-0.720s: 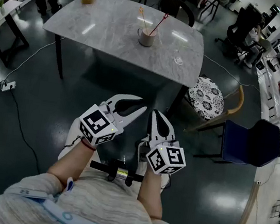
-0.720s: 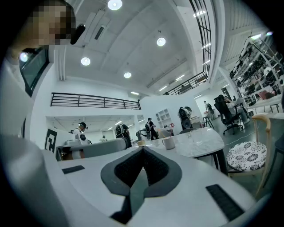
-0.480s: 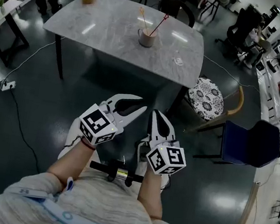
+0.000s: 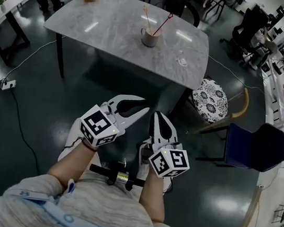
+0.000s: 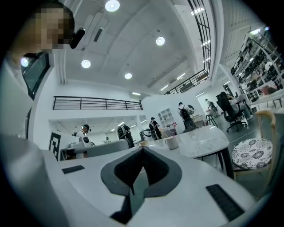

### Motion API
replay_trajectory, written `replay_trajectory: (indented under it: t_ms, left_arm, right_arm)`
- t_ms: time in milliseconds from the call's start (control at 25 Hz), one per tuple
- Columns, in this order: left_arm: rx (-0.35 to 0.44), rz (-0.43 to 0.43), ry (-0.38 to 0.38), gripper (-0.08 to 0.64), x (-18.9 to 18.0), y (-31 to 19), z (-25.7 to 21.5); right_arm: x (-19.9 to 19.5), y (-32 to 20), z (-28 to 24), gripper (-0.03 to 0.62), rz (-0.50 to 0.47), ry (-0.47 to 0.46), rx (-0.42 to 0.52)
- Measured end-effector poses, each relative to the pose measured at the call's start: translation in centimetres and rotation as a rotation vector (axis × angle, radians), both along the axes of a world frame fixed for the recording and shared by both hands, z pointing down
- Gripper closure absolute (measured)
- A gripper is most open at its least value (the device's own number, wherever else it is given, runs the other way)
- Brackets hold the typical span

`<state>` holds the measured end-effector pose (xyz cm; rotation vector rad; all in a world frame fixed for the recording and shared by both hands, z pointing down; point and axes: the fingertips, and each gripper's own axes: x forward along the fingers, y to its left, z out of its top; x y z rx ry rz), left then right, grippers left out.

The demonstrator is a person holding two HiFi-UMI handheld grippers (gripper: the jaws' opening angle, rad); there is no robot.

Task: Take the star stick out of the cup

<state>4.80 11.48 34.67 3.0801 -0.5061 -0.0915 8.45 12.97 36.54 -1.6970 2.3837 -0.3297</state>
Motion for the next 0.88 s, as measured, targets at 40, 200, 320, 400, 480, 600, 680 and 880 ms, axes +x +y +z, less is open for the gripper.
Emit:
replay_trajectory:
  t_ms: [40, 200, 320, 400, 480, 600, 680, 880]
  left_arm:
    - [-0.001, -0.002, 0.001, 0.491, 0.0, -0.2, -0.1]
    - [-0.004, -0.015, 0.004, 0.491, 0.1, -1.7, -0.1]
    - [-0.004, -0.032, 0.005, 0.491, 0.3, -3.1, 0.0]
    - [-0.002, -0.041, 0.006, 0.491, 0.5, -4.1, -0.1]
    - [0.000, -0.053, 0.006, 0.491, 0.4, -5.3, -0.2]
    - [0.003, -0.072, 0.002, 0.491, 0.1, -7.7, -0.2]
    - [0.004, -0.084, 0.000, 0.491, 0.2, -9.4, -0.3]
    - [0.006, -0.113, -0.006, 0.491, 0.3, -14.0, -0.7]
  right_arm:
    - [0.0, -0.1, -0.2, 0.583, -0.011, -0.020, 0.009]
    - [0.1, -1.4, -0.7, 0.581, -0.034, -0.050, 0.030]
    - [0.1, -2.8, -0.5, 0.581, -0.069, -0.045, 0.017]
    - [0.3, -3.9, -0.6, 0.580, -0.081, -0.042, 0.012]
    - [0.3, -5.2, -0.7, 0.581, -0.090, -0.042, 0.012]
    - [0.3, -7.7, -0.9, 0.580, -0.105, -0.045, 0.013]
    - [0.5, -9.5, -1.1, 0.581, -0.114, -0.046, 0.015]
    - [0.9, -14.3, -1.6, 0.580, -0.138, -0.041, 0.017]
